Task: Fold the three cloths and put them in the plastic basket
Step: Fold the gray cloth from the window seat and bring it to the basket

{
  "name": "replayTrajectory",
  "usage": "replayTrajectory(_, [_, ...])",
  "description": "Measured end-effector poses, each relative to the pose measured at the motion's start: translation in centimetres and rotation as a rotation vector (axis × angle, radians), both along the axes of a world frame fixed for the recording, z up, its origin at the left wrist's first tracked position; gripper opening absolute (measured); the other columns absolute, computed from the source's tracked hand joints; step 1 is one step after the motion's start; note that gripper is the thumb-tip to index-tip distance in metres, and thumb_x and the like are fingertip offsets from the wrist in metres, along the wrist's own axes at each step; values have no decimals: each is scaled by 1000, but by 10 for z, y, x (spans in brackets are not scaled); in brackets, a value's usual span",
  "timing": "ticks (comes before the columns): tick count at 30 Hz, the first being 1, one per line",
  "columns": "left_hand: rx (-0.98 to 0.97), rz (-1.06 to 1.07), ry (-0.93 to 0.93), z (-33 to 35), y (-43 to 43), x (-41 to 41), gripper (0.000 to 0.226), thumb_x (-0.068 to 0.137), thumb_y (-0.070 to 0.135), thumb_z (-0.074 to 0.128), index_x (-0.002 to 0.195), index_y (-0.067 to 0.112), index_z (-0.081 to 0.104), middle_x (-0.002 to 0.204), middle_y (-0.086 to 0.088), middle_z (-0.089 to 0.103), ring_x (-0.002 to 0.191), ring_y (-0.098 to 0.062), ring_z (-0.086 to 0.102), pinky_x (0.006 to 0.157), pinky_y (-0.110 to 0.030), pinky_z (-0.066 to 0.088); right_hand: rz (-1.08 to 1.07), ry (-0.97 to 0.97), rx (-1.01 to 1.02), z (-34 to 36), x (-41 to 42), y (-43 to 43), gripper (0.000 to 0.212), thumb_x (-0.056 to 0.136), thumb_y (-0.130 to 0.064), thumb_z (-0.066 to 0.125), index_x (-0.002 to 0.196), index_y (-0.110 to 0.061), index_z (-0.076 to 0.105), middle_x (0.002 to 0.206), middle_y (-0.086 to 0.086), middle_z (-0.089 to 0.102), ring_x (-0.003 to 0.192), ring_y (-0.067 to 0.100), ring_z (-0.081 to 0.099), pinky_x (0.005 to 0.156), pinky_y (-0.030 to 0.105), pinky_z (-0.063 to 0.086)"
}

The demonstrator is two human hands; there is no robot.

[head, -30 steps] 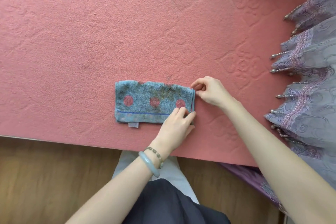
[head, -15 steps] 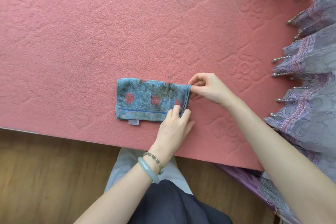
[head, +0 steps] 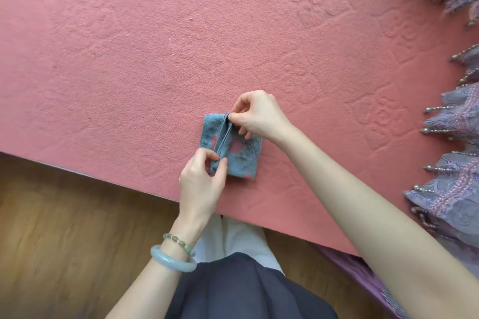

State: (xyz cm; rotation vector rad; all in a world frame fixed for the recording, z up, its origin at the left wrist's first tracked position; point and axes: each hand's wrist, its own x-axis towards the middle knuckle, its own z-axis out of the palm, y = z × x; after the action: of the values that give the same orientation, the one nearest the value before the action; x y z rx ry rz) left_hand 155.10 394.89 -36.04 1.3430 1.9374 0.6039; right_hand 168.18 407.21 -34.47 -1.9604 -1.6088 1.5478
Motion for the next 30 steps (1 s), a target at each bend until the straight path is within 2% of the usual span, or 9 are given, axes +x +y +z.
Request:
replayTrajectory(1, [-16,18,1,-3,0,-7,15,79,15,71,80,12,57,74,-1,63,68,-22,57,68,-35,44,29,-40,22,-3,-9,1,8,74,-11,62,68,-15,65,67,10,71,53,19,68,46,29,56])
replayTrajectory(6, [-92,66,-1,-15,4,-27,14,79,19,72,80,14,59,77,1,65,74,-19,59,72,-34,44,140,-230,94,-19,-42,8,15,75,-23,64,82,-12,72,92,16,72,95,32,64,82,36,51])
replayTrajectory(11, [-107,-34,108,-21,11,-27,16,80,13,68,87,9,54,87,-5,55,87,-30,55,76,-36,38,225,-192,128,-25,-47,7,19,82,-24,64,94,-11,71,96,11,72,97,30,63,84,34,48])
replayTrajectory(14, [-62,-146,241,-21,14,-28,34,79,11,65,110,4,52,113,-16,54,104,-37,50,90,-41,38,198,-113,299,-18,-21,-6,25,80,-15,66,103,-7,68,99,10,67,95,27,61,88,31,43])
replayTrajectory(17, [75,-405,384,-25,17,-31,57,78,10,60,134,10,47,139,-18,45,121,-35,44,98,-46,37,252,-240,499,-16,9,-39,40,76,-12,68,115,-1,63,118,18,62,112,35,56,99,38,43])
replayTrajectory(20, [128,-611,506,-34,24,-35,57,85,22,49,141,18,42,148,-13,38,133,-31,40,104,-43,29,468,-385,592,-28,25,-74,59,80,-26,67,130,2,52,137,22,50,129,36,46,106,45,37])
replayTrajectory(23, [77,-712,599,-46,27,-43,56,92,37,40,145,19,35,152,-11,32,136,-31,36,109,-44,26,585,-482,622,-44,29,-89,64,85,-36,59,136,1,45,144,18,43,134,32,40,109,46,35])
replayTrajectory(27, [28,-780,593,-49,33,-52,60,93,47,34,145,19,34,152,-11,33,135,-31,38,107,-46,32,621,-530,614,-57,27,-89,62,87,-37,59,135,1,47,143,17,44,133,31,41,106,48,38])
replayTrajectory(30, [13,-752,459,-44,38,-52,61,89,39,54,143,14,38,149,-15,36,133,-34,40,105,-46,35,572,-432,578,-55,28,-88,64,86,-34,63,136,1,45,145,19,41,136,33,37,110,47,33])
